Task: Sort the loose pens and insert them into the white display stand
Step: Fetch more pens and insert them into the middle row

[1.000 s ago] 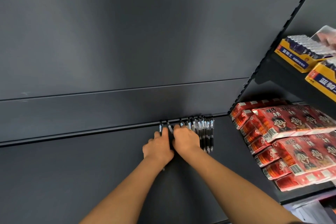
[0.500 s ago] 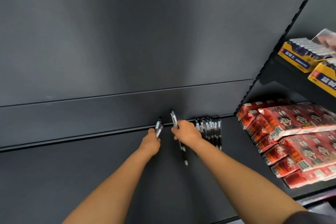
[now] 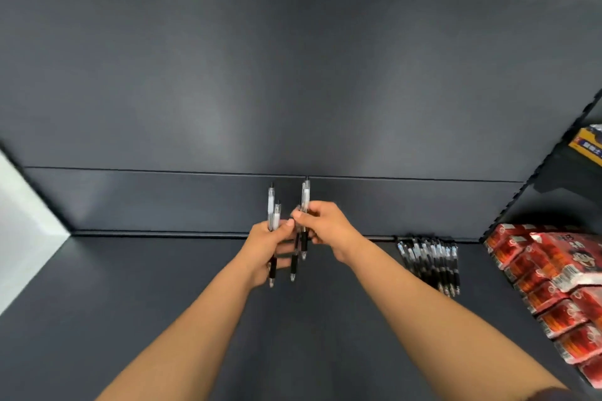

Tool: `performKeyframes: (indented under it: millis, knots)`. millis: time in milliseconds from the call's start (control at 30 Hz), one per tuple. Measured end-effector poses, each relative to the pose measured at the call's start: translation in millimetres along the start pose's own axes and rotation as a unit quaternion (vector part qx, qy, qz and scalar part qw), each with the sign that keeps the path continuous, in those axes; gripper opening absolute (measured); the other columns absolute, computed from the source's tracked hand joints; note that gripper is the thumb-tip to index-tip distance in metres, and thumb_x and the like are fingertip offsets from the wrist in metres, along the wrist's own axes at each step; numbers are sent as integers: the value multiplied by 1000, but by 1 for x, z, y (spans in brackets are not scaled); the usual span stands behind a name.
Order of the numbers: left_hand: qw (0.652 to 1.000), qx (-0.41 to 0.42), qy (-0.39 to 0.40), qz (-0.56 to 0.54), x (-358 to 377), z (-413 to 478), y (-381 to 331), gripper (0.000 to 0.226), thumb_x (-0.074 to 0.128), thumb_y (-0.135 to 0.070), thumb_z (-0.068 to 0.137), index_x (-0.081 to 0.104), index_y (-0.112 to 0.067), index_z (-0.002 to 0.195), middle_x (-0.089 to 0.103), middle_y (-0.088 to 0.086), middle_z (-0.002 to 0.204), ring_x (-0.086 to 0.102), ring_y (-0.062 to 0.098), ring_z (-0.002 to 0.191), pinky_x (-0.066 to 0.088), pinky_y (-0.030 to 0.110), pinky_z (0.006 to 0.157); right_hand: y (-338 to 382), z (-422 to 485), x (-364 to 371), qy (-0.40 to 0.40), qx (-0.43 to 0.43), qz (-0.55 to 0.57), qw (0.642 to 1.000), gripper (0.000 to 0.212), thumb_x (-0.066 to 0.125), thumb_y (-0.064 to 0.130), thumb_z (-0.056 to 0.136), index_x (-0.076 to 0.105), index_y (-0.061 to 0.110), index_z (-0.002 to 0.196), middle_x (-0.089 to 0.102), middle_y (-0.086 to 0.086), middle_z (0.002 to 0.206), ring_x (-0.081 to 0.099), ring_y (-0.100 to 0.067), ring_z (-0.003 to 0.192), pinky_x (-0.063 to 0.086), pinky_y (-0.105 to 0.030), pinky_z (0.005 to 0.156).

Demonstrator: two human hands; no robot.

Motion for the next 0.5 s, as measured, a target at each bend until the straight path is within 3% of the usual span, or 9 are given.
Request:
performKeyframes:
  millis: [67, 133, 233, 400, 500]
  knots:
    - [1000, 8, -3, 30, -16, -17, -3, 21, 54, -21, 94, 63, -7, 106, 70, 12, 97, 68, 24, 80, 56, 40, 73, 12, -3, 19, 7, -25, 5, 1000, 14, 59, 15, 93, 62, 7, 104, 52, 0, 68, 42, -7, 52, 36, -15, 45]
    - [998, 31, -23, 51, -31, -38, -6, 15, 54, -18, 94, 64, -9, 100, 69, 8, 87, 66, 19, 68, 54, 32, 63, 24, -11, 41, 22, -54, -4, 998, 19, 60, 10, 91, 59, 10, 110, 56, -6, 75, 47, -9, 56, 38, -18, 46]
    - [994, 54, -85, 50, -55, -75, -8, 16, 54, -18, 94, 66, -8, 95, 68, 7, 79, 63, 16, 62, 44, 22, 51, 34, -24, 75, 64, -83, 2, 994, 16, 62, 8, 90, 51, 13, 101, 55, -14, 79, 50, -13, 52, 42, -22, 46]
    - [978, 93, -184, 35, -101, -145, -3, 15, 50, -18, 96, 60, -11, 88, 68, 4, 74, 64, 14, 59, 38, 22, 47, 45, -53, 148, 161, -96, 5, 982, 16, 61, 6, 90, 49, 15, 91, 53, -4, 72, 50, -13, 50, 53, -30, 58]
    - [965, 106, -234, 46, -133, -186, 3, 15, 50, -17, 96, 59, -11, 85, 65, 4, 73, 59, 13, 57, 38, 22, 46, 55, -77, 196, 230, -93, 8, 969, 16, 62, 6, 89, 49, 14, 92, 53, -4, 72, 51, -14, 52, 52, -25, 52]
Point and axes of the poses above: each hand's wrist, its own z-axis towards the middle knuckle, its own x-axis out of the palm, y = z × x, the point moved 6 cm from there along z, towards the middle knuckle
